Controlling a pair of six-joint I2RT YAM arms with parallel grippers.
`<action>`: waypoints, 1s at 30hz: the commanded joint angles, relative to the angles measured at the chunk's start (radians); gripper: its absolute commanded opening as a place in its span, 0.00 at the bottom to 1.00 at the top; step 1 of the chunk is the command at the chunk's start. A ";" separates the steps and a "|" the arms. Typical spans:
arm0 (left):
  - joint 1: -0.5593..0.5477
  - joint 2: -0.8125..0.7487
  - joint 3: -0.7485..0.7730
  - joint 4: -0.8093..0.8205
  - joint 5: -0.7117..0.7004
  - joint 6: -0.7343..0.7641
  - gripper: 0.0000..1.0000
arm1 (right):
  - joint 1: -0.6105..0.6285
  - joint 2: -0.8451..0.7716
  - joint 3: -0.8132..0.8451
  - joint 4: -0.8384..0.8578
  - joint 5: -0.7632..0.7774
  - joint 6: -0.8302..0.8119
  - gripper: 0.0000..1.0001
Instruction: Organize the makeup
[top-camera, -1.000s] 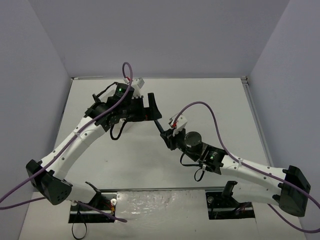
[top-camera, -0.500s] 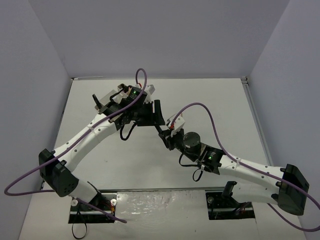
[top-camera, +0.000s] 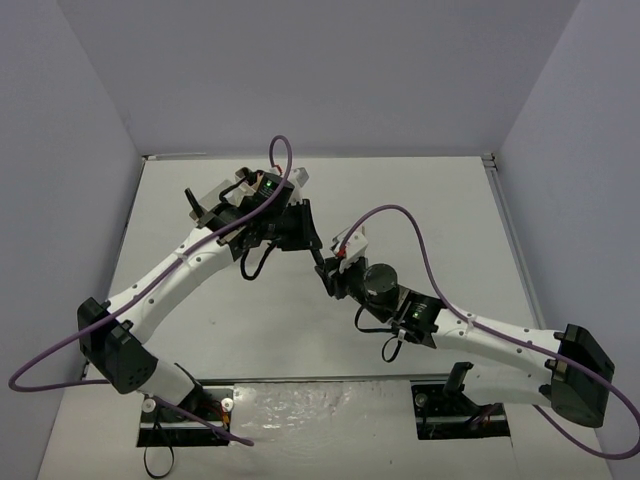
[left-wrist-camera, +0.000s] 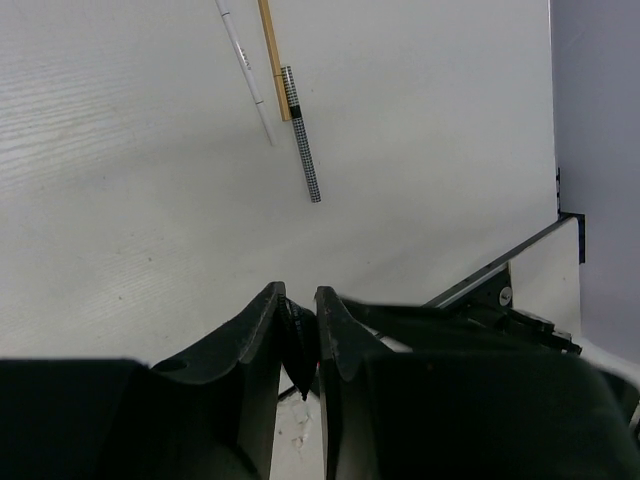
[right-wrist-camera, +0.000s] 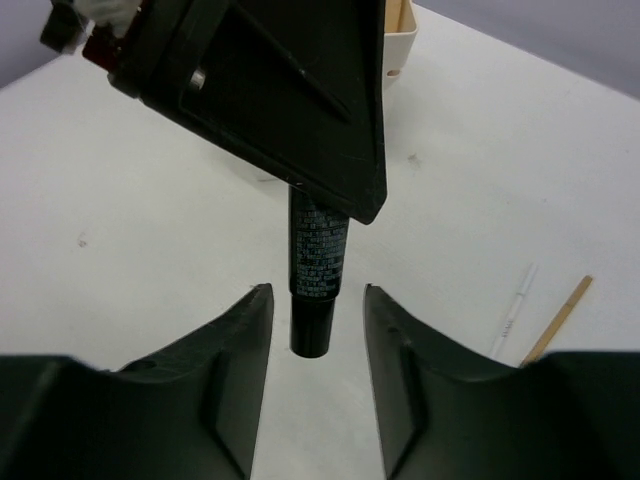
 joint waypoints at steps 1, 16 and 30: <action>-0.005 -0.003 0.071 0.041 -0.035 0.028 0.00 | 0.005 0.013 0.030 0.067 0.072 0.025 0.76; 0.225 0.169 0.296 0.172 -0.419 0.341 0.00 | -0.030 -0.077 0.008 -0.215 0.370 0.228 1.00; 0.348 0.418 0.487 0.260 -0.440 0.419 0.00 | -0.164 -0.245 -0.075 -0.327 0.312 0.297 1.00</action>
